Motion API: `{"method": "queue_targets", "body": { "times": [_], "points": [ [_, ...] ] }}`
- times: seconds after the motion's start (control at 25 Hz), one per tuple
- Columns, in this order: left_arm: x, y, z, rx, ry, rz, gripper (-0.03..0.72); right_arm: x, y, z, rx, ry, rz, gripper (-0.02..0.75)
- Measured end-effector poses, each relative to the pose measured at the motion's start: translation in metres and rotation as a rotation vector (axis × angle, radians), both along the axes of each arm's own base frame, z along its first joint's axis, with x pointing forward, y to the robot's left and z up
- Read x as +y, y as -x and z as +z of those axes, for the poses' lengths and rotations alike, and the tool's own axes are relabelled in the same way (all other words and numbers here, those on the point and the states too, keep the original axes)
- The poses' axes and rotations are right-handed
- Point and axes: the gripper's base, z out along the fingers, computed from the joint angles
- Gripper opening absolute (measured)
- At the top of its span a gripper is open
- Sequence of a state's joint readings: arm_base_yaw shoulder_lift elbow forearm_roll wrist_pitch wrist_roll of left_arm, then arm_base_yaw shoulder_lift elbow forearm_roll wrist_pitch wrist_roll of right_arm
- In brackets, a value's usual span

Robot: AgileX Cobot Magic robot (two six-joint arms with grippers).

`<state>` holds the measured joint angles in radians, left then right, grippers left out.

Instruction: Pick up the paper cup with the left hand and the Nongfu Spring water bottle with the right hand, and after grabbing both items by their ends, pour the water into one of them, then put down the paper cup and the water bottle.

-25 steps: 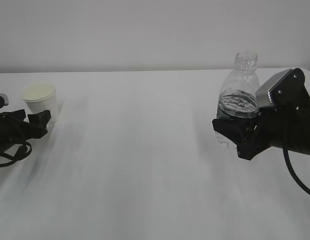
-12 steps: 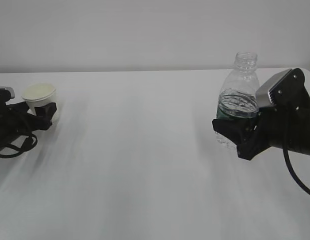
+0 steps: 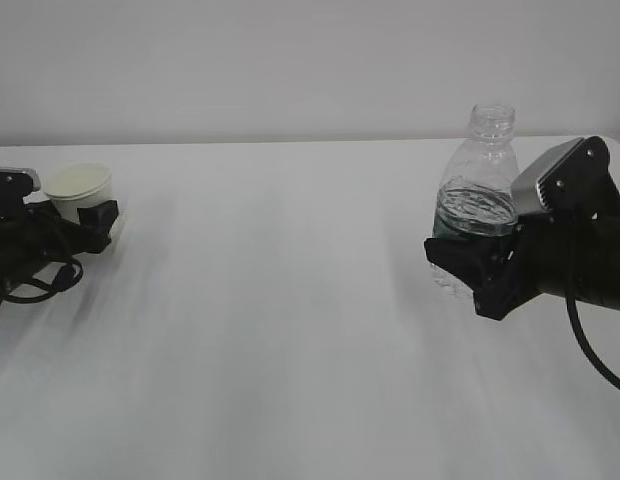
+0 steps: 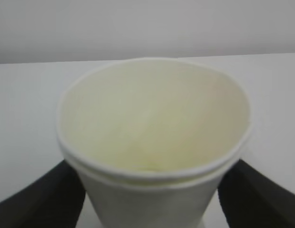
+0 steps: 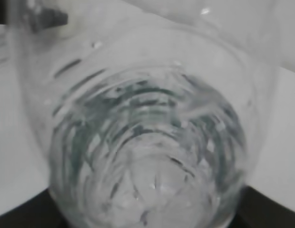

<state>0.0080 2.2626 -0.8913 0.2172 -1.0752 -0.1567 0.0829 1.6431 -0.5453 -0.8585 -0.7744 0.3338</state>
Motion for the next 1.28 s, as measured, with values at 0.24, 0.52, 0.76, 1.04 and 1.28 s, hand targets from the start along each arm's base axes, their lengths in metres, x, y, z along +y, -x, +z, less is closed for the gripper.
{"method": "queue_targets", "body": {
  "times": [0.24, 0.52, 0.76, 1.04, 1.28],
  "points": [
    [0.000, -0.012, -0.002, -0.011, -0.003, 0.003, 0.609, 0.000, 0.000, 0.000, 0.003, -0.003, -0.001, 0.422],
    [0.000, -0.013, -0.002, -0.010, -0.004, 0.003, 0.555, 0.000, 0.000, 0.000, 0.005, -0.006, -0.003, 0.422],
    [-0.002, -0.012, -0.002, -0.006, -0.008, -0.028, 0.547, 0.000, 0.000, 0.000, 0.005, -0.006, -0.003, 0.422],
    [-0.006, -0.007, 0.017, -0.023, -0.015, -0.077, 0.541, 0.000, 0.000, 0.000, 0.005, -0.006, -0.003, 0.422],
    [-0.012, 0.010, 0.030, -0.031, -0.015, -0.147, 0.540, 0.000, 0.000, 0.000, 0.005, -0.006, -0.003, 0.422]
  ]
}}
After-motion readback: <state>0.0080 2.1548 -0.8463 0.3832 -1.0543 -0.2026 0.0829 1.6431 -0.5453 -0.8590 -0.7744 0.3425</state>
